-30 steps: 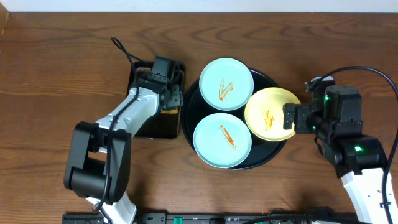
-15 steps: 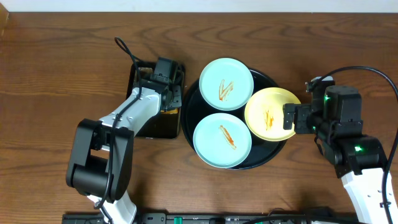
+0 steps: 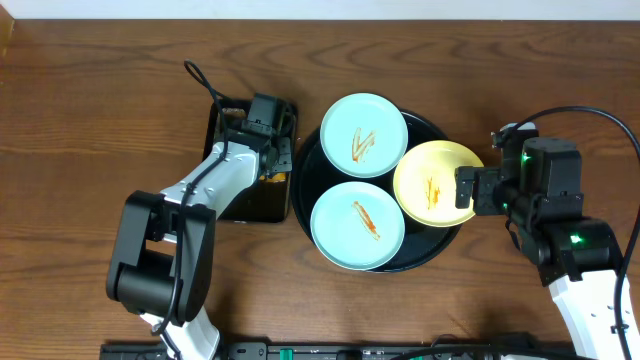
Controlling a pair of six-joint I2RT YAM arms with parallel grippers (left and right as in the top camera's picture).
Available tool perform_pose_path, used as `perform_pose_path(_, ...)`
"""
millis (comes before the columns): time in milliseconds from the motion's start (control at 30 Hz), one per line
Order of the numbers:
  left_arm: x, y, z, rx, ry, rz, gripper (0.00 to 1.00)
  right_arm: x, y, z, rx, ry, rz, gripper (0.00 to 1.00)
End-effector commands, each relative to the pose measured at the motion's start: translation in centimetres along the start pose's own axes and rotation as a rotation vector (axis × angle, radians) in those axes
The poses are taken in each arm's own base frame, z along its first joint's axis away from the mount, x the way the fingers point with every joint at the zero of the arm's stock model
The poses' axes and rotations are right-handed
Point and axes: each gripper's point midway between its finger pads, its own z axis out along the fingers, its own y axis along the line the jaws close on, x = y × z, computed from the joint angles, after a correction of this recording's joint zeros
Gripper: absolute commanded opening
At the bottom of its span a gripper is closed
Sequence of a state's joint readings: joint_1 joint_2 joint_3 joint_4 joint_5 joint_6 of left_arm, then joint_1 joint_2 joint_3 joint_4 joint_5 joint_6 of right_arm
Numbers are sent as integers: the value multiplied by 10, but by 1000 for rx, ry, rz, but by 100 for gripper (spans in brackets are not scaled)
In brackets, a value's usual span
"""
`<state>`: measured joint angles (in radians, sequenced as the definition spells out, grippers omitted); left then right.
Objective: Clean dirty plates on tray and stack at the side
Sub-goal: 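Lower the left gripper and grasp the green-orange sponge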
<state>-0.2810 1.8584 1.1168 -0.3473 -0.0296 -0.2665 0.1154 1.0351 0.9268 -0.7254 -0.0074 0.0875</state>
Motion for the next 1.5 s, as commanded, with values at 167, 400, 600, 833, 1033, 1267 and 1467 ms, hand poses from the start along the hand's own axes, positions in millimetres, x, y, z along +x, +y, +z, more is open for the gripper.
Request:
perform_pose_path(167, 40, 11, 36, -50, 132, 8, 10, -7, 2, -5, -1, -16, 7, 99)
perform_pose_path(400, 23, 8, 20, -34, 73, 2, 7, -7, 2, -5, 0, -17, 7, 99)
perform_pose_path(600, -10, 14, -20, -57, -66, -15, 7, -7, 2, -5, 0, -17, 7, 99)
perform_pose_path(833, -23, 16, -43, -54, -125, -23, 7, -7, 2, -5, 0, -17, 7, 99)
perform_pose_path(1033, -12, 18, -26, -70, -76, -17, 7, -6, 2, -5, 0, -12, 7, 99)
perform_pose_path(1267, -6, 19, -14, -81, -47, -12, 7, -5, 1, -5, 2, -11, 6, 99)
perform_pose_path(1467, -18, 19, -30, -77, -101, -18, 7, -5, -14, -5, 93, -14, 8, 99)
